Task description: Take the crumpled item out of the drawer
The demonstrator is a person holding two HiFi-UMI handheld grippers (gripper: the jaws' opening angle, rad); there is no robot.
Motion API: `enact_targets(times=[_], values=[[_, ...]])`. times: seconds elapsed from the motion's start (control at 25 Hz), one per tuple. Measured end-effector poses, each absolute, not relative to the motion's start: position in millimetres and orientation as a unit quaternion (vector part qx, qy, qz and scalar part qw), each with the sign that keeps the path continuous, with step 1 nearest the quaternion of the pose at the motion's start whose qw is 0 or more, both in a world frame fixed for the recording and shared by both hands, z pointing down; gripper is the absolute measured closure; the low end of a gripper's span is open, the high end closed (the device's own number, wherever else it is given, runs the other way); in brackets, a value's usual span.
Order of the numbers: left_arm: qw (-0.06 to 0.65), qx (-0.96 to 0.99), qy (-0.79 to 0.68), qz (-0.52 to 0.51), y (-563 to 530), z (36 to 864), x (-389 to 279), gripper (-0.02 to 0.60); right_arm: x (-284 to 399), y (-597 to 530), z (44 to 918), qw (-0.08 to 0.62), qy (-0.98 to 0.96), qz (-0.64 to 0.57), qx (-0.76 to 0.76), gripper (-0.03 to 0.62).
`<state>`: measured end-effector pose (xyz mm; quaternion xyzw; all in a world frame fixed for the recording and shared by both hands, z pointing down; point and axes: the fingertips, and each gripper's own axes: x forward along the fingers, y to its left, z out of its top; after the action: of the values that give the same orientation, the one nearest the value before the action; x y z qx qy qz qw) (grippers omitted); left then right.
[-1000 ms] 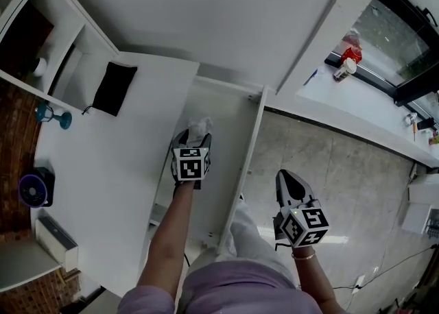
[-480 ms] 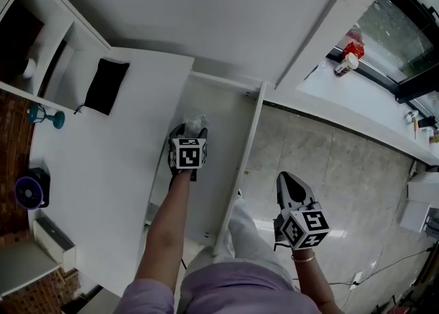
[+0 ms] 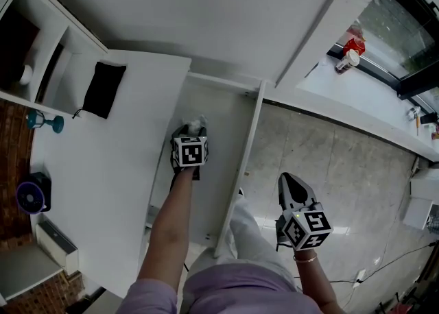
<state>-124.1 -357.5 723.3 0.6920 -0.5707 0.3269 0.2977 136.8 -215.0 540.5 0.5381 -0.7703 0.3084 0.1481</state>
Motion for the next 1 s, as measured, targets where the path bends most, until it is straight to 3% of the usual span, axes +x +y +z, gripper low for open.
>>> enact_targets(times=[0.24,0.48,1.0], values=[[0.292,0.69,-0.56,0.352,-359.6,727.0,-123.5,0.367,139.0,-216.6,542.3,0.149,-0.77,0.31,0.538,0.591],[0.268,0.7,-0.531,0.396,-351.1,726.7,-117.0,0.429,131.4,-216.4,541.7,0.151,-0.775,0.309,0.53,0.591],[0.256,0.724,-0.527,0.364,-325.0,685.0,-99.3,0.436,121.3,-210.2,531.7,0.136,-0.784,0.306,0.523,0.591]])
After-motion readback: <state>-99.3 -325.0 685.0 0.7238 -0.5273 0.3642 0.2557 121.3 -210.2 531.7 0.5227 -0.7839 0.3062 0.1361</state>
